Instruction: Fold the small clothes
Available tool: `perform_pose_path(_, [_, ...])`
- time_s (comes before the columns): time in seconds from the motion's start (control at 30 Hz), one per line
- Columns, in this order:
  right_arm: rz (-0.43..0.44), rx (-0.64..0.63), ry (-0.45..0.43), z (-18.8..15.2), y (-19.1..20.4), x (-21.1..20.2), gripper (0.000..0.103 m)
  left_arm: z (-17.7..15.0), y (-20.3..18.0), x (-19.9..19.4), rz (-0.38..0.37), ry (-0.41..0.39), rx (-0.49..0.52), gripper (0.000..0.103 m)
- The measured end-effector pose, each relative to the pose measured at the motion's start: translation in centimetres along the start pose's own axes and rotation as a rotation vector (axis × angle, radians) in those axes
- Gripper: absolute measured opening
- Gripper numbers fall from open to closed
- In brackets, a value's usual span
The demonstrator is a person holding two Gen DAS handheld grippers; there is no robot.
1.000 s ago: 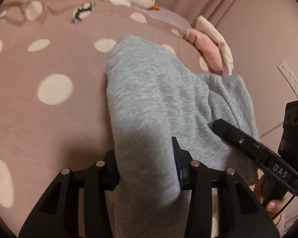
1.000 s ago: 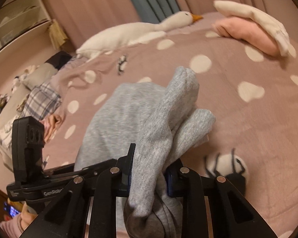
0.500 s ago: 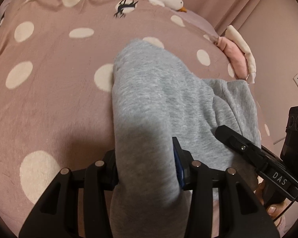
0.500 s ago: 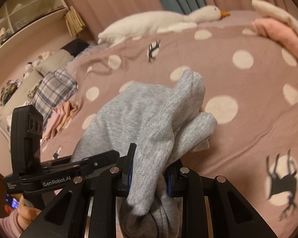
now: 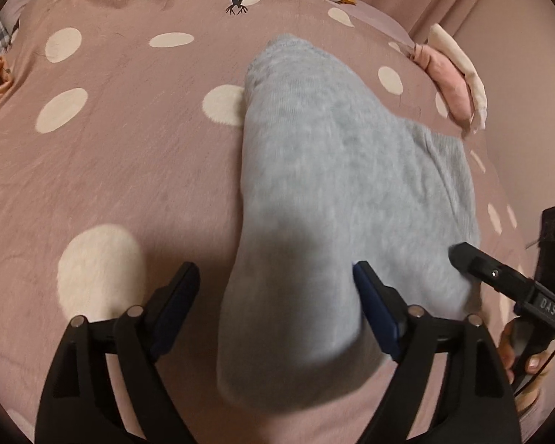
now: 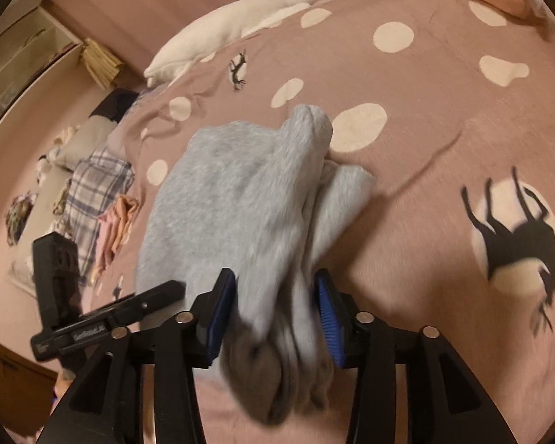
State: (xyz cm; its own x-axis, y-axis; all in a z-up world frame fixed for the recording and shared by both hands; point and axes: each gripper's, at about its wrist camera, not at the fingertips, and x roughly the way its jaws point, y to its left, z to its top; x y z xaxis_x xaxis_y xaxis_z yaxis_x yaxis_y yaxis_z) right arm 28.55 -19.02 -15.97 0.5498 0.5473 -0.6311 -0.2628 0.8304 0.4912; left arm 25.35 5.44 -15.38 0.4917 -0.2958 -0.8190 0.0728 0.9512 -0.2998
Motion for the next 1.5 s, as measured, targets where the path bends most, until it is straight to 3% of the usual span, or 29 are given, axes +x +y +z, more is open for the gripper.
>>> perform_pose_path(0.13, [-0.149, -0.093, 0.062, -1.8, 0.6, 0.4, 0.054, -1.4, 0.0, -0.1, 0.021, 0.022, 0.015, 0.089])
perform_pose_path(0.27, [-0.169, -0.064, 0.048, -2.1, 0.7, -0.7, 0.054, -2.3, -0.5, -1.9, 0.058, 0.0, 0.031, 0.089])
perform_pose_path(0.43, [-0.169, -0.158, 0.011, -3.2, 3.8, -3.4, 0.054, -3.5, -2.2, -5.5, 0.146, -0.054, 0.107, 0.103])
perform_pose_path(0.5, [-0.197, -0.204, -0.007, -4.0, 5.4, -4.6, 0.062, -3.9, -2.6, -6.8, 0.131, -0.072, 0.113, 0.103])
perform_pose_path(0.57, [-0.225, -0.233, -0.029, -4.3, 6.4, -5.2, 0.087, -4.5, -3.0, -8.3, 0.121, -0.086, 0.112, 0.103])
perform_pose_path(0.67, [-0.239, -0.281, -0.067, -5.0, 8.0, -6.6, 0.092, -5.4, -3.6, -10.2, 0.163, -0.107, 0.12, 0.103])
perform_pose_path(0.83, [-0.276, -0.305, -0.095, -5.3, 9.3, -7.7, 0.1, -6.5, -3.6, -12.6, 0.158, -0.123, 0.084, 0.103])
perform_pose_path(1.5, [-0.298, -0.308, -0.103, -7.6, 11.8, -8.5, 0.102, -8.1, -4.0, -15.2, 0.246, -0.165, 0.066, 0.103])
